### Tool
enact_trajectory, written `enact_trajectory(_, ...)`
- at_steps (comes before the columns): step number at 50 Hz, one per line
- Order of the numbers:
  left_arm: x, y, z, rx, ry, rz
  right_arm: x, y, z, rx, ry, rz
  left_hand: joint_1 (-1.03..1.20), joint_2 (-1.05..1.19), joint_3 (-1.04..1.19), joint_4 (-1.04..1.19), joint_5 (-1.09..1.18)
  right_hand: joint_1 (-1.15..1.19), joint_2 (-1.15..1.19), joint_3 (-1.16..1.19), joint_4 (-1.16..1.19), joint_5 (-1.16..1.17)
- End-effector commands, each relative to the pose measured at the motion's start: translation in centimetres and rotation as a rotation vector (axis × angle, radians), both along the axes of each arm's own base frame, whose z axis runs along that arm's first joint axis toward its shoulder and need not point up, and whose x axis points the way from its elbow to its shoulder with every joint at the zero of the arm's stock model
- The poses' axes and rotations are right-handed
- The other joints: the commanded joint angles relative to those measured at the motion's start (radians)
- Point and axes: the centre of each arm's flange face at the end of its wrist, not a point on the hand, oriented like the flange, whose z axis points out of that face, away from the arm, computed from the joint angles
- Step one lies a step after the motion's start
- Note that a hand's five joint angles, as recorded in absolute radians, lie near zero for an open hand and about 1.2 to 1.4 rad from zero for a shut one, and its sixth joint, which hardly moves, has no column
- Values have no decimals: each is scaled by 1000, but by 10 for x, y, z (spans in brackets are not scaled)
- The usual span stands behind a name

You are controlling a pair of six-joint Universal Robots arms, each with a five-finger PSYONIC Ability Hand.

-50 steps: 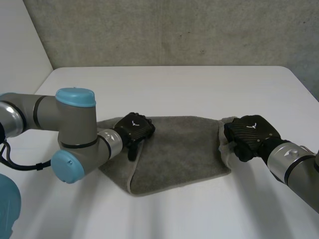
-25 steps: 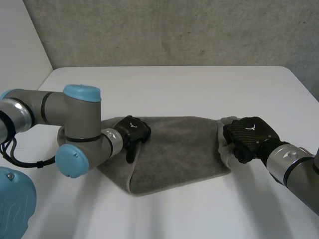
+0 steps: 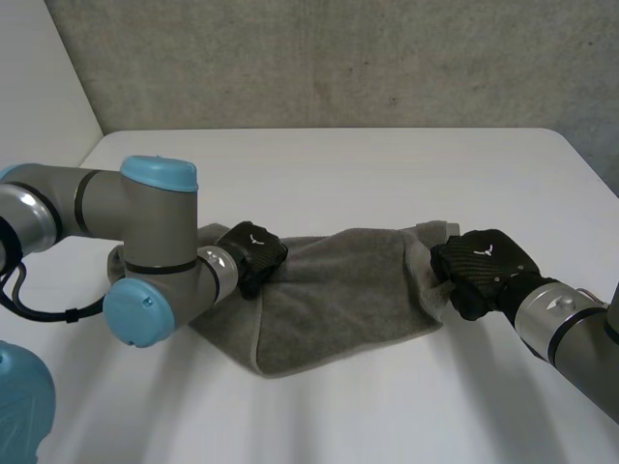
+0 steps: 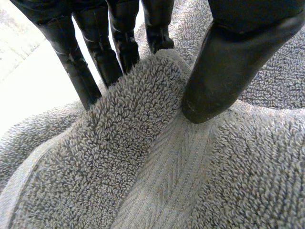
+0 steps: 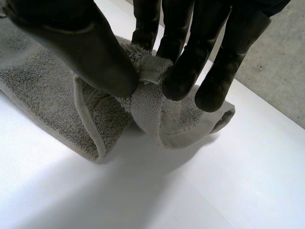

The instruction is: Fold the towel.

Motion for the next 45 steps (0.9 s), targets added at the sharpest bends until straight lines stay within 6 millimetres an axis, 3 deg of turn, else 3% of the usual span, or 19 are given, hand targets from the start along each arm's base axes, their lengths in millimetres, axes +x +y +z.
enact_trajectory(1,5,7,5,7,-2,2,0,0,0,0,0,1,-66,-57,-64,-80,-67,65,80,53,49,64)
enact_trajectory(10,15,14,6,30,-13,14,0,1,-1,5,1,3,-287,-278,-284,-301,-287,65,80,53,49,64)
enact_trajectory(32,32,6,9,29,-18,68,-1,4,-3,-8,38,13,-263,-254,-261,-277,-264,65,80,53,49,64)
enact_trajectory(40,36,7,21,1,-14,98,-1,4,-4,-6,39,12,-158,-149,-155,-172,-159,65,80,53,49,64)
enact_trajectory(45,39,12,23,-7,-10,99,0,4,-4,-7,39,13,173,182,176,159,172,65,80,53,49,64)
